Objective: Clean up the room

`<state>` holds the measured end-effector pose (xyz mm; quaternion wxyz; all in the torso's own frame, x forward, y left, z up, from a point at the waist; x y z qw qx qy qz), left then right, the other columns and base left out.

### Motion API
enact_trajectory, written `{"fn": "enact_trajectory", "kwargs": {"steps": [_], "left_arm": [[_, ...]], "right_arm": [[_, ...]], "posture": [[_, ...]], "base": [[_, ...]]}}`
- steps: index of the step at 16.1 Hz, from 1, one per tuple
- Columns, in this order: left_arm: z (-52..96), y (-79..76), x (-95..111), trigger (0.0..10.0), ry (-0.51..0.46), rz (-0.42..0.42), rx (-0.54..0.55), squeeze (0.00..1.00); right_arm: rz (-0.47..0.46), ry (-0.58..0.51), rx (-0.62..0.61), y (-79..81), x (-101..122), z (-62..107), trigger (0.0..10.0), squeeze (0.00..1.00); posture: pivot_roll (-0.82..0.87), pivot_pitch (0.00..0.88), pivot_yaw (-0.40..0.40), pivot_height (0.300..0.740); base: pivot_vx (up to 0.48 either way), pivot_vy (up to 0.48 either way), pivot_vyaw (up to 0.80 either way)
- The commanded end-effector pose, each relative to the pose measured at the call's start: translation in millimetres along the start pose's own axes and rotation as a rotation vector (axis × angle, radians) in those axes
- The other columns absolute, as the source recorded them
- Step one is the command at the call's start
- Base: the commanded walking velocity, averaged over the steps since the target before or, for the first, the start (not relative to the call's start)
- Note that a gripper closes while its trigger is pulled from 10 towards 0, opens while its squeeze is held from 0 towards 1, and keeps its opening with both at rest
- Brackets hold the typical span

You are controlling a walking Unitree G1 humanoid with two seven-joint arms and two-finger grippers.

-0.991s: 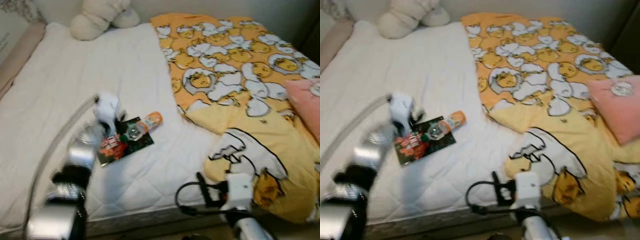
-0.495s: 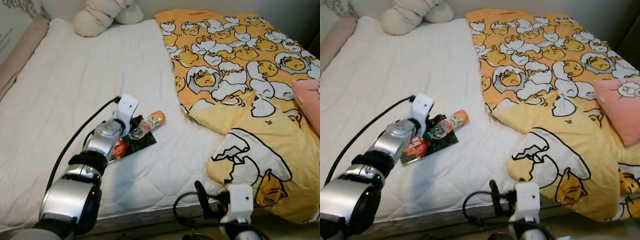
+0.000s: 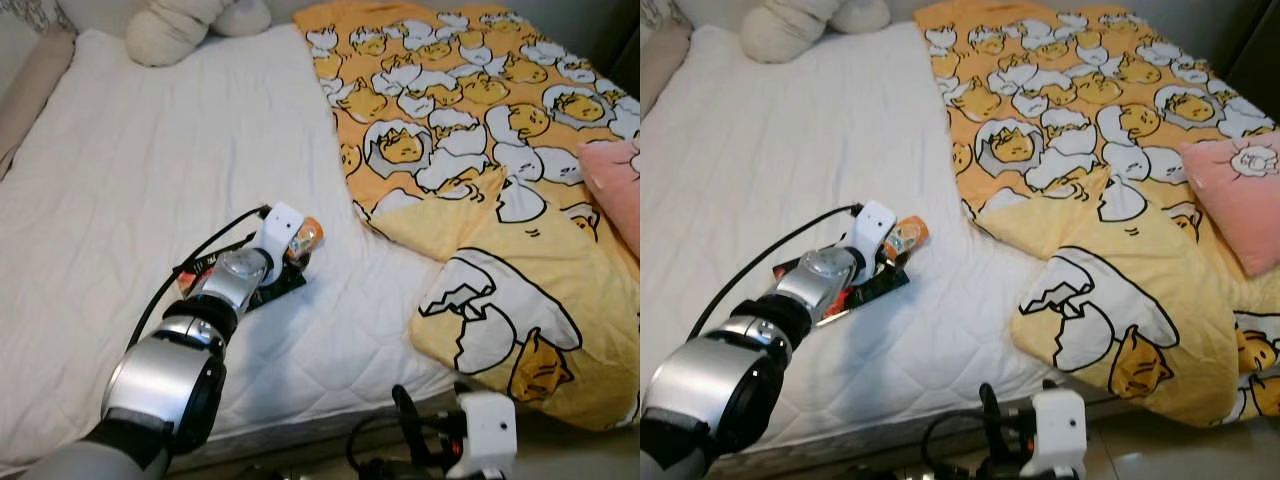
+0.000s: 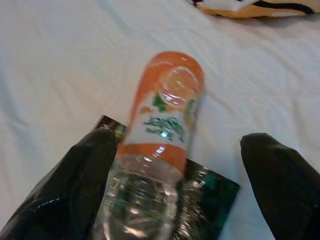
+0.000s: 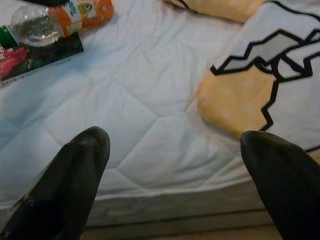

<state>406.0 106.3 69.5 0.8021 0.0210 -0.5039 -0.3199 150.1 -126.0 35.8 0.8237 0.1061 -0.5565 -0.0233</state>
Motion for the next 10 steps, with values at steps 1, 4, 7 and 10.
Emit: {"fn": "enact_trajectory", "kwargs": {"steps": [1,4,7,10], "left_arm": [[0.4,4.6,0,10.0,0.012,-0.016,0.018,0.0],[1.7,3.3,-19,10.0,0.096,-0.09,0.034,0.0],[4.2,2.1,-37,10.0,0.165,-0.106,0.027,0.0],[6.9,16.5,-38,10.0,0.186,-0.113,0.094,0.0]], "right_arm": [[0.003,-0.004,0.006,3.3,2,2.1,10.0,0.0],[0.008,0.012,0.001,4.6,0,9.9,10.0,0.0],[0.008,0.027,-0.004,5.4,-2,15.2,10.0,0.0],[0.025,0.046,-0.001,5.1,-4,19.6,10.0,0.0]], "posture": [[-0.24,0.104,0.06,0.74],[-0.25,0.116,0.056,0.74],[-0.26,0.131,0.053,0.74],[-0.27,0.144,0.045,0.74]], "base": [[0.0,0.0,0.0],[0.0,0.0,0.0],[0.0,0.0,0.0],[0.0,0.0,0.0]]}}
Point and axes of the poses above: a point about 5 cm out from each wrist's last joint towards the gripper, its own z axis pointing back from the gripper into the wrist, its own x axis along the axis of the wrist's last joint, y = z × x, the point moved 4 cm from there along -z, pointing out of the wrist towards the gripper, and after that the axes turned 6 degrees about -z, right-handed, at the moved point
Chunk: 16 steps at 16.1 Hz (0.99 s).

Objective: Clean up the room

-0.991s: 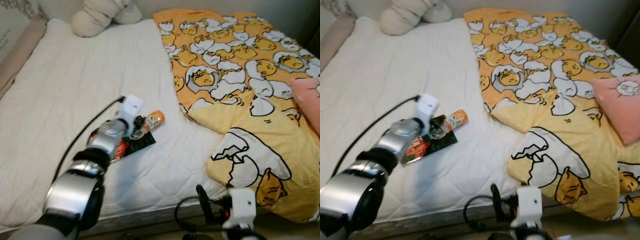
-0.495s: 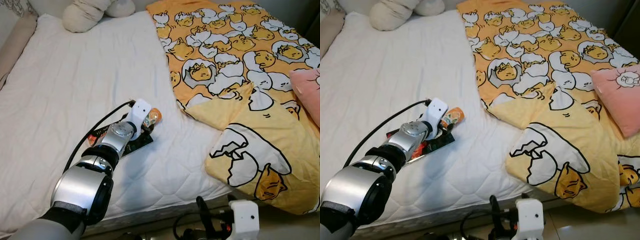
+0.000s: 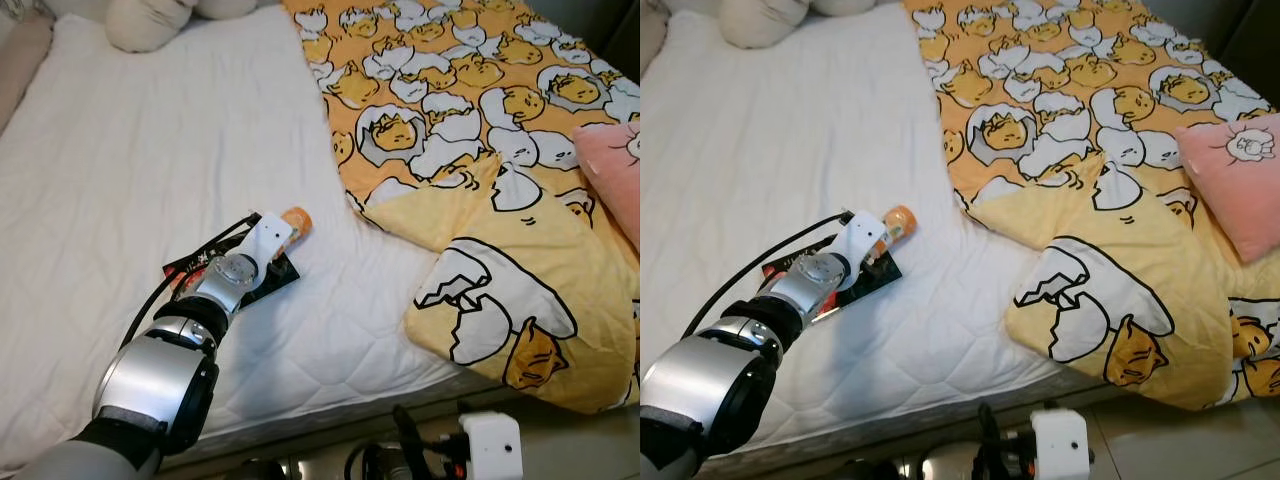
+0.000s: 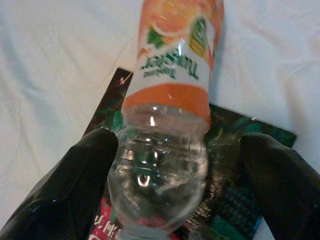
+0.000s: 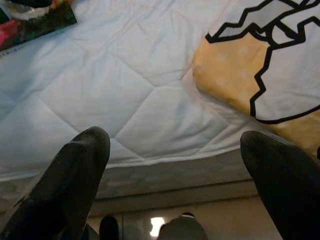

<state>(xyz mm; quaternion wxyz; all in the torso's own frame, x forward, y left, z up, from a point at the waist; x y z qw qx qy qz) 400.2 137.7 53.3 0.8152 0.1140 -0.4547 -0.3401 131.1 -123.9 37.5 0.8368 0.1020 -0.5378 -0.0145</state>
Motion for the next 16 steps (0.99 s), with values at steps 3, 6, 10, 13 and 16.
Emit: {"fn": "enact_trajectory", "kwargs": {"steps": [3,6,10,13,16], "left_arm": [[0.3,0.9,-7,10.0,0.047,-0.051,-0.002,0.0],[-0.4,-12.7,-13,4.5,0.072,-0.074,-0.058,0.0],[-0.7,-13.3,-11,0.0,0.065,-0.047,-0.049,0.0],[-2.4,-20.2,9,0.0,-0.033,0.019,-0.032,0.0],[-1.8,-28.5,18,0.0,-0.123,0.052,-0.053,0.0]], "right_arm": [[0.022,-0.003,-0.001,-0.6,5,1.9,10.0,0.0],[0.035,0.004,-0.011,-5.6,5,4.9,10.0,0.0],[0.051,-0.006,-0.014,-9.7,9,-4.9,10.0,0.0],[0.075,-0.048,-0.008,-20.0,18,-36.9,10.0,0.0],[0.039,-0.117,-0.022,-31.7,40,-71.9,10.0,0.0]], "posture": [[-0.3,0.149,0.038,0.74],[-0.31,0.145,0.035,0.74],[-0.3,0.115,0.036,0.74],[-0.23,0.0,0.035,0.74],[-0.15,0.0,0.03,0.74]], "base": [[0.0,0.0,0.0],[0.0,0.0,0.0],[0.0,0.0,0.0],[0.0,0.0,0.0],[0.0,0.0,0.0]]}}
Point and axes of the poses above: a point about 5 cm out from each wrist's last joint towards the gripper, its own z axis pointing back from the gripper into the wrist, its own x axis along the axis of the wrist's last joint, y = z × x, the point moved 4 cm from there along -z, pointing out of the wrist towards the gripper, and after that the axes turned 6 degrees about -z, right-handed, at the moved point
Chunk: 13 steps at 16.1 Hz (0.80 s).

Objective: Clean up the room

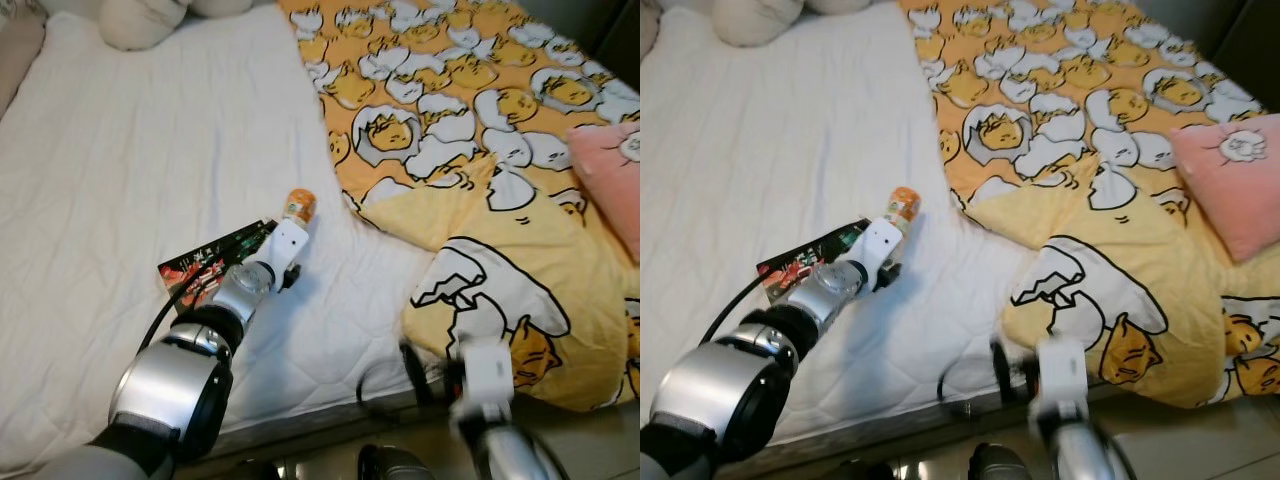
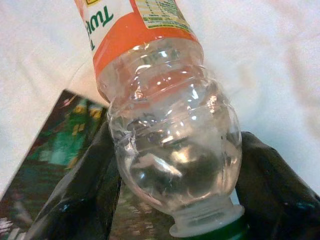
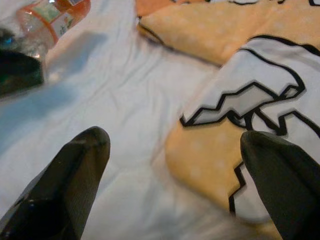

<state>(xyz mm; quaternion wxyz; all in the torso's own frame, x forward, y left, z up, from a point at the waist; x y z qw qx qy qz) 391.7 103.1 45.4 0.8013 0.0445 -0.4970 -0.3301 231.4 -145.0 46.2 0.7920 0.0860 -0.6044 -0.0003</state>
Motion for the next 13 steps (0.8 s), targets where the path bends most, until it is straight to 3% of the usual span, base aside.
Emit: {"fn": "enact_trajectory", "kwargs": {"steps": [1,3,4,5,7,8,9,11,13], "left_arm": [[1.8,5.9,11,0.0,-0.097,0.072,0.005,0.0],[10.6,11.2,25,0.0,-0.284,0.176,-0.023,0.0],[18.3,19.5,30,0.0,-0.373,0.281,-0.003,0.0],[24.0,26.2,30,0.0,-0.41,0.348,0.031,0.0],[70.1,34.9,38,0.0,-0.605,0.399,0.125,0.0],[69.4,35.5,25,7.5,-0.534,0.389,0.191,0.0],[65.9,31.6,20,10.0,-0.506,0.393,0.196,0.0],[66.2,21.4,30,10.0,-0.586,0.396,0.147,0.0],[78.0,10.3,33,10.0,-0.611,0.412,0.109,0.0]], "right_arm": [[-0.033,-0.009,-0.037,-10.6,2,-8.5,10.0,0.0],[-0.033,-0.069,-0.057,-17.0,15,-27.8,10.0,0.0],[-0.031,-0.092,-0.051,-16.2,21,-36.7,10.0,0.0],[-0.031,-0.107,-0.044,-14.7,25,-40.7,10.0,0.0],[-0.046,-0.176,-0.021,-7.6,41,-51.9,10.0,0.0],[-0.047,-0.187,-0.012,-6.0,42,-54.3,10.0,0.0],[-0.061,-0.184,-0.01,-5.3,40,-57.0,10.0,0.0],[-0.052,-0.177,0.01,-2.4,39,-60.5,10.0,0.0],[-0.039,-0.183,0.018,-1.5,42,-68.4,10.0,0.0]], "posture": [[-0.11,0.0,0.026,0.74],[-0.02,0.0,0.017,0.74],[0.02,0.0,0.011,0.74],[0.04,0.0,0.004,0.74],[0.09,0.0,-0.014,0.74],[0.1,0.0,-0.028,0.74],[0.1,0.0,-0.039,0.74],[0.09,0.0,-0.05,0.74],[0.07,0.0,-0.04,0.74]], "base": [[0.0,0.0,0.0],[0.0,0.0,0.0],[0.0,0.0,0.0],[0.0,0.0,0.0],[0.0,0.0,0.0],[0.0,0.0,0.0],[0.0,0.0,0.0],[0.0,0.0,0.0],[0.0,-0.48,-0.77]]}}
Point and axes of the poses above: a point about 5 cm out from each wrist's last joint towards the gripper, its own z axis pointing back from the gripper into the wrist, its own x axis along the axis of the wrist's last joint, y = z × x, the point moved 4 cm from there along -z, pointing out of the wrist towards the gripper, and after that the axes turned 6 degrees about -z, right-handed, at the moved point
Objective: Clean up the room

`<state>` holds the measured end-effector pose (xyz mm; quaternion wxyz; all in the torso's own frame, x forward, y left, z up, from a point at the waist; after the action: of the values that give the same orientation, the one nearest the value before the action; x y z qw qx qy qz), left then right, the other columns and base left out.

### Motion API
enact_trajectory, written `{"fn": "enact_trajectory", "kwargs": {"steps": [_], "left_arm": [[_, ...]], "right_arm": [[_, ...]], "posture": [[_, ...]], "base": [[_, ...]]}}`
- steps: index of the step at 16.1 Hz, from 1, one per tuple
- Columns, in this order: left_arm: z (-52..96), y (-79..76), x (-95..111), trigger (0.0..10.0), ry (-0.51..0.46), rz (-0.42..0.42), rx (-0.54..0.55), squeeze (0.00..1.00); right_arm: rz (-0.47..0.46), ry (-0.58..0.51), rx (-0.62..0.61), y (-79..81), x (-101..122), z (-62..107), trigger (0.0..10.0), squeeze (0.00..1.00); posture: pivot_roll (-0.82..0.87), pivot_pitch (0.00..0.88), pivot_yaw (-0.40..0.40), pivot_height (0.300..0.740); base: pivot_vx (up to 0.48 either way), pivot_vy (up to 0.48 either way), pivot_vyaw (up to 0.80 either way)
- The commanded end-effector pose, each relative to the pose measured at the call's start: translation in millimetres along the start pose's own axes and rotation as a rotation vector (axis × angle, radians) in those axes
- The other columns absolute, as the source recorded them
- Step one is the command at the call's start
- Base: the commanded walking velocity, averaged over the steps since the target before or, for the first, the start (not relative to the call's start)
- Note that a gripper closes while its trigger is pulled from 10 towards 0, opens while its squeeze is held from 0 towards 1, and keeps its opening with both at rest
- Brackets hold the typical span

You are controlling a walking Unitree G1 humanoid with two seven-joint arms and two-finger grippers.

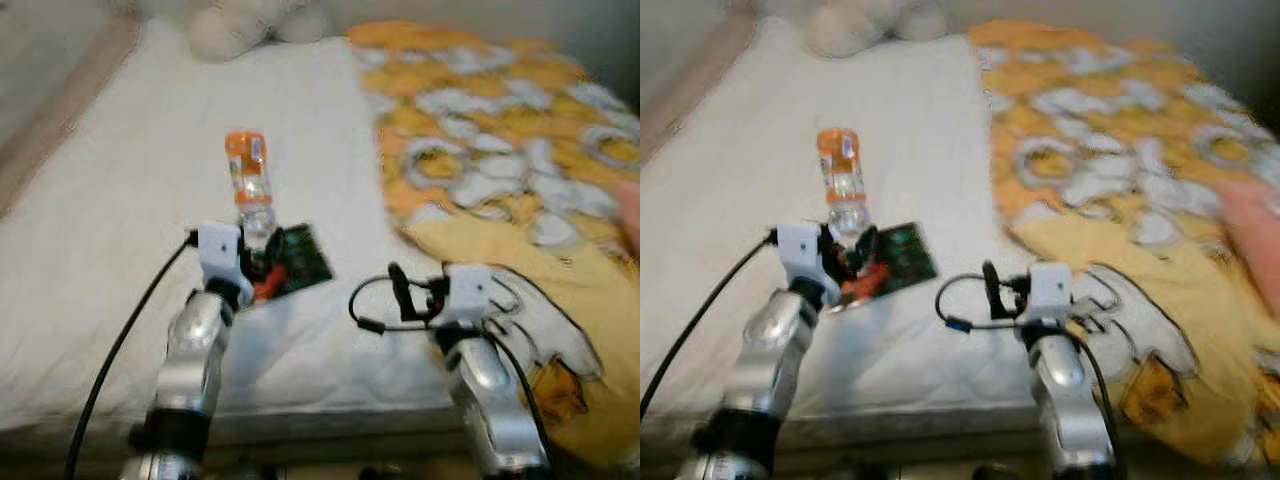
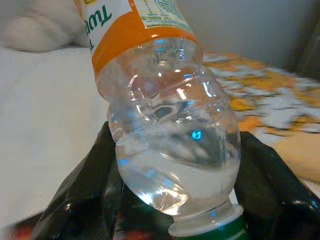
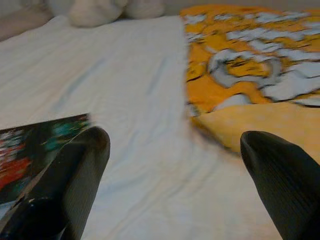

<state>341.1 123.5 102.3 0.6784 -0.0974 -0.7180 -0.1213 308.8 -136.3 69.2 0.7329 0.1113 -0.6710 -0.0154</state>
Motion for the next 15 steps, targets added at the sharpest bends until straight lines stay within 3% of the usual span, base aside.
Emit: {"fn": "enact_trajectory", "kwargs": {"steps": [1,2,3,5,6,8,9,11,13,15], "left_arm": [[-3.4,-15.6,11,10.0,-0.04,-0.022,-0.057,0.0],[-3.1,-21.5,9,10.0,-0.034,-0.08,-0.088,0.0],[-2.7,-27.3,4,10.0,-0.023,-0.267,-0.123,0.0],[-4.4,-16.0,-6,10.0,0.023,-0.095,-0.045,0.0],[-2.6,-7.8,-10,10.0,0.042,-0.143,-0.024,0.0],[0.9,-1.6,-11,10.0,0.043,-0.131,-0.009,0.0],[5.9,0.6,-10,10.0,0.03,-0.107,-0.009,0.0],[7.0,-7.2,-10,10.0,0.017,-0.062,-0.025,0.0],[6.4,-17.2,-8,10.0,0.004,-0.096,-0.07,0.0],[3.7,-13.8,-13,10.0,0.029,-0.101,-0.069,0.0]], "right_arm": [[0.016,-0.008,-0.006,-3.7,0,-1.3,10.0,0.0],[0.02,-0.007,-0.004,-3.4,-1,-1.5,10.0,0.0],[0.032,-0.004,0.005,-2.1,-2,-1.5,10.0,0.0],[0.02,0.003,-0.011,-7.2,-6,-2.9,10.0,0.0],[-0.067,0.009,-0.122,-26.9,-11,-1.0,10.0,0.0],[-0.085,0.031,-0.194,-39.1,-20,5.8,10.0,0.0],[-0.02,0.024,-0.148,-33.1,-22,11.4,10.0,0.0],[-0.011,0.022,-0.153,-36.0,-23,13.2,10.0,0.0],[-0.002,0.013,-0.168,-40.6,-23,14.1,10.0,0.0],[0.004,0.008,-0.158,-38.7,-22,14.2,10.0,0.0]], "posture": [[0.07,0.0,-0.041,0.74],[0.07,0.0,-0.041,0.74],[0.07,0.0,-0.041,0.74],[0.08,0.0,-0.043,0.74],[0.08,0.0,-0.051,0.74],[0.1,0.0,-0.051,0.74],[0.09,0.0,-0.043,0.74],[0.09,0.0,-0.036,0.74],[0.09,0.0,-0.04,0.74],[0.08,0.0,-0.033,0.74]], "base": [[0.0,0.0,-0.75],[0.0,0.0,-0.75],[0.0,0.0,-0.75],[0.0,0.0,-0.72],[0.0,0.0,-0.59],[0.0,-0.24,-0.58],[0.0,-0.48,-0.57],[0.0,-0.48,-0.58],[0.0,-0.48,-0.58],[0.0,-0.48,-0.59]]}}
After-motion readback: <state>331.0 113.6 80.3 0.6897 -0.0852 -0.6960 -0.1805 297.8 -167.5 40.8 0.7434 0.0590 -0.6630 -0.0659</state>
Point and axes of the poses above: a point about 5 cm out from each wrist's last joint towards the gripper, its own z axis pointing back from the gripper into the wrist, its own x axis along the axis of the wrist's last joint, y = z × x, the point moved 4 cm from there along -z, pointing out of the wrist towards the gripper, and after that the axes turned 6 degrees about -z, right-handed, at the moved point
